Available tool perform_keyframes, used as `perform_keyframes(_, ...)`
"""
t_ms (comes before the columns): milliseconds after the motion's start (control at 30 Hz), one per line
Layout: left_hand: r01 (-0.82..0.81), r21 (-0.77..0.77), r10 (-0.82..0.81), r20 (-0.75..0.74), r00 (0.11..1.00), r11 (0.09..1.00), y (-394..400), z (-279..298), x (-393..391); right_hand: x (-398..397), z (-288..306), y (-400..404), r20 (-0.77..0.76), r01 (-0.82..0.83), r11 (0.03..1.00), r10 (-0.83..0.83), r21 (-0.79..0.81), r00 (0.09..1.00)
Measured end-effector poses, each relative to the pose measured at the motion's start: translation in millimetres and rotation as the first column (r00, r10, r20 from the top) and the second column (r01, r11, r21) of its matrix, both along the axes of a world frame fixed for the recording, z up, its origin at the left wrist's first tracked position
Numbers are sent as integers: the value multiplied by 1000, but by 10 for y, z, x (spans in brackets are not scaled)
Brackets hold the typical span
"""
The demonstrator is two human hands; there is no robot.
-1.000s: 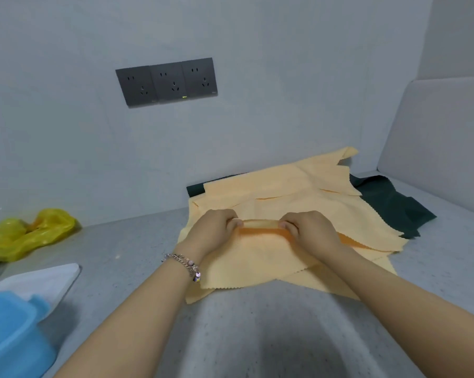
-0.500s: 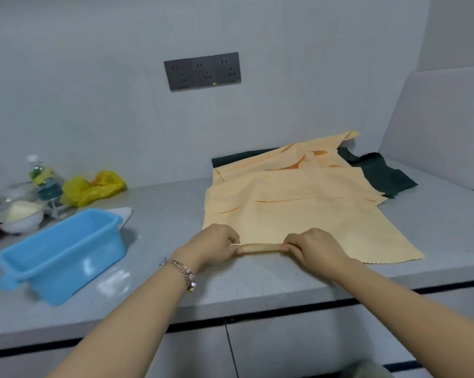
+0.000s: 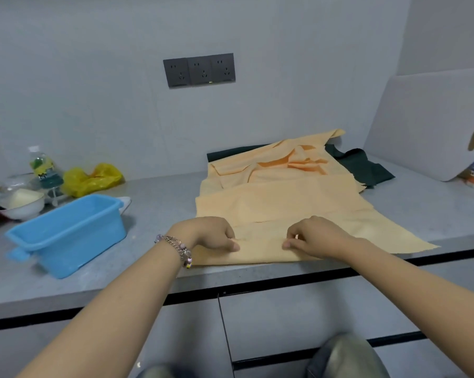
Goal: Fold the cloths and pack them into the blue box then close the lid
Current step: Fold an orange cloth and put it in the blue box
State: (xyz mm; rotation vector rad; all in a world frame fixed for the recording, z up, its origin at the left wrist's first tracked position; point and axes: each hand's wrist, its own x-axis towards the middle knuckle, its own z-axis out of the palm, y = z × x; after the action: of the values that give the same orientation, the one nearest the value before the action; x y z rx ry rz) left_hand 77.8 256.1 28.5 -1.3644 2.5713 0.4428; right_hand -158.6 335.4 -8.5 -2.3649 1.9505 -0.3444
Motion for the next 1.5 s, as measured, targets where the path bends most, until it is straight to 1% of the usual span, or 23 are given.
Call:
perform_keyframes(67,0,42,-2,59,998,999,-26,57,-8,-20,59,-36,21,-13,996,11,91,1000)
perform_keyframes(133,-6,72,1,69,998,997,-73,95,-25,-26,86,-94,42,-5,995,1,98,999)
perform_keyframes(200,-24,48,23,19,1000,999,-150,95,-45,-16,88,-170,27,30,999,-31,33,999)
perform_keyframes(333,-60,-53,53,-126,991,997,-303,-29,-84,-5,51,-343,-122,112,989,-123,-96,985)
perform_keyframes(400,-57,-87,39,-192,981,995,-353,-134,-109,-16,10,-433,-218,123,980,-155,-157,963)
perform_keyframes(467,-46,-110,17,-246,969,993,-421,-251,-131,-33,-59,-538,-254,106,971,-161,-216,954)
perform_keyframes(567,-46,-123,9,-281,960,991,-485,-406,-125,-66,-181,-641,-165,101,971,-138,-216,977)
perform_keyframes(633,-71,-137,20,-344,939,988,-483,-477,-119,-87,-270,-645,-95,113,973,-134,-200,986)
perform_keyframes(700,-128,-138,61,-410,910,982,-531,-524,-127,-109,-364,-666,27,153,966,-150,-210,988)
perform_keyframes(767,-199,-129,125,-435,892,972,-598,-528,-154,-144,-417,-699,144,197,945,-164,-260,976)
perform_keyframes(833,-251,-121,167,-471,866,960,-667,-544,-193,-198,-439,-763,169,242,930,-201,-277,965)
perform_keyframes(867,-276,-126,180,-498,849,953,-681,-551,-213,-224,-437,-783,186,274,929,-231,-250,955)
perform_keyframes(967,-308,-109,196,-565,802,945,-718,-629,-307,-281,-472,-836,336,339,933,-283,-122,899)
perform_keyframes(1033,-313,-90,208,-575,791,945,-712,-707,-342,-280,-486,-861,414,356,929,-287,-99,864)
perform_keyframes(1100,-333,-80,213,-624,752,939,-712,-753,-366,-273,-472,-873,446,375,921,-293,-107,846)
perform_keyframes(1167,-338,-63,209,-675,708,939,-720,-786,-373,-259,-469,-874,407,366,917,-279,-155,870)
perform_keyframes(1267,-330,-112,167,-686,708,937,-707,-785,-387,-225,-462,-865,291,344,912,-274,-225,916)
perform_keyframes(1334,-321,-113,153,-703,695,940,-701,-758,-386,-191,-442,-856,212,319,905,-266,-281,941)
perform_keyframes(1400,-315,-96,154,-718,679,944,-717,-740,-350,-165,-406,-835,201,300,892,-243,-338,949)
perform_keyframes(1467,-300,-94,154,-693,704,949,-732,-737,-280,-149,-385,-797,194,271,888,-211,-371,958)
perform_keyframes(1500,-284,-86,154,-675,722,955,-730,-738,-247,-144,-382,-774,163,248,897,-201,-367,966)
